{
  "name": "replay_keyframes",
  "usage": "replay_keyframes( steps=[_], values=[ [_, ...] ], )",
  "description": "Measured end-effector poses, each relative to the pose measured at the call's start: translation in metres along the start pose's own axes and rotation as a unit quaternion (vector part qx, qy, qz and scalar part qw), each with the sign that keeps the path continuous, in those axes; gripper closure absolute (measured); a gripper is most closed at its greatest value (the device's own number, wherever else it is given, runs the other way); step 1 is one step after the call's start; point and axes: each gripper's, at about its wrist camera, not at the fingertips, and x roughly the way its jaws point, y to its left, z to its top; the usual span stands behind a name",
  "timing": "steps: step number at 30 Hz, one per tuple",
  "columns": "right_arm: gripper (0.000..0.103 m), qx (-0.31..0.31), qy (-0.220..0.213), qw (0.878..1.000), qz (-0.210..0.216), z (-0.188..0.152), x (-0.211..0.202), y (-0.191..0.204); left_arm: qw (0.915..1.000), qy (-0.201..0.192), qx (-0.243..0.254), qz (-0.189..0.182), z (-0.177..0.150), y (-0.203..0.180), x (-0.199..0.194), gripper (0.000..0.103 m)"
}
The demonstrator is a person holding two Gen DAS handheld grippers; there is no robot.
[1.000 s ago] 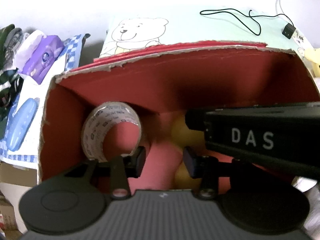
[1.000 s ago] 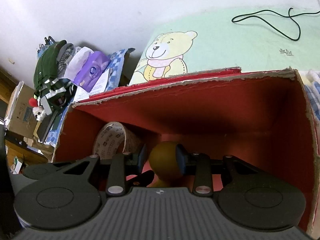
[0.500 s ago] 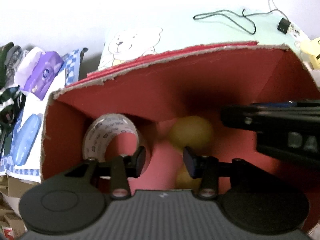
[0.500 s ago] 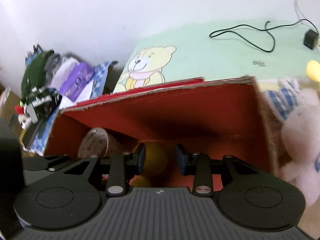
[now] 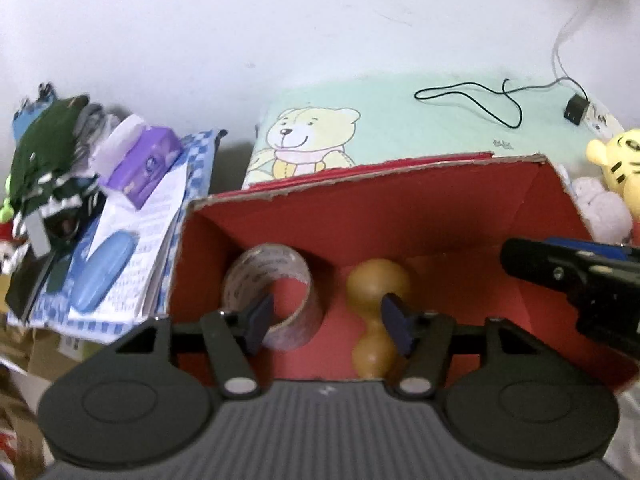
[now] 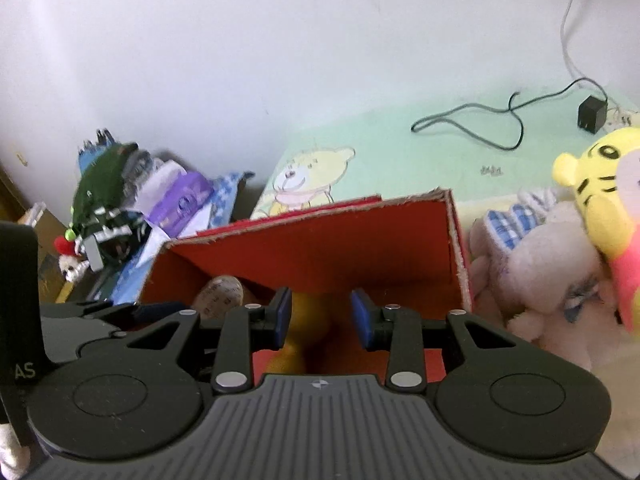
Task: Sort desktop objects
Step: 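Lower the brown gourd into the red box and open the right gripper, then move the right gripper out of the box toward the red cake box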
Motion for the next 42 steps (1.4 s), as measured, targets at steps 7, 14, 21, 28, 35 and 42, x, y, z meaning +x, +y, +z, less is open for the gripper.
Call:
replay_keyframes(
  steps=[7, 14, 21, 28, 35, 42],
  values=[
    [0.066, -0.021, -0.026, 0.999, 0.014, -0.008, -0.033, 0.001, 0.9993, 0.004, -0.035, 0.009, -0.02, -0.002, -0.032, 0.038],
    [0.064, -0.033, -0.036, 0.998, 0.049, -0.019, -0.064, 0.0, 0.9981, -0.004, -0.055, 0.025, -0.038, -0.011, -0.06, 0.028],
    [0.061, -0.05, -0.031, 0.996, 0.074, -0.034, -0.084, -0.003, 0.9968, 0.005, -0.07, 0.037, -0.059, -0.016, -0.073, 0.028],
    [0.061, -0.053, -0.003, 0.994, 0.094, -0.051, -0.088, -0.009, 0.9958, 0.017, -0.077, 0.046, -0.081, -0.022, -0.079, 0.028],
    [0.051, -0.046, 0.036, 0.993, 0.106, -0.074, -0.082, -0.018, 0.994, 0.038, -0.089, 0.051, -0.111, -0.02, -0.075, 0.028],
    [0.051, -0.03, 0.079, 0.991, 0.104, -0.094, -0.07, -0.03, 0.9922, 0.071, -0.102, 0.003, -0.15, -0.019, -0.066, 0.028]
  ],
)
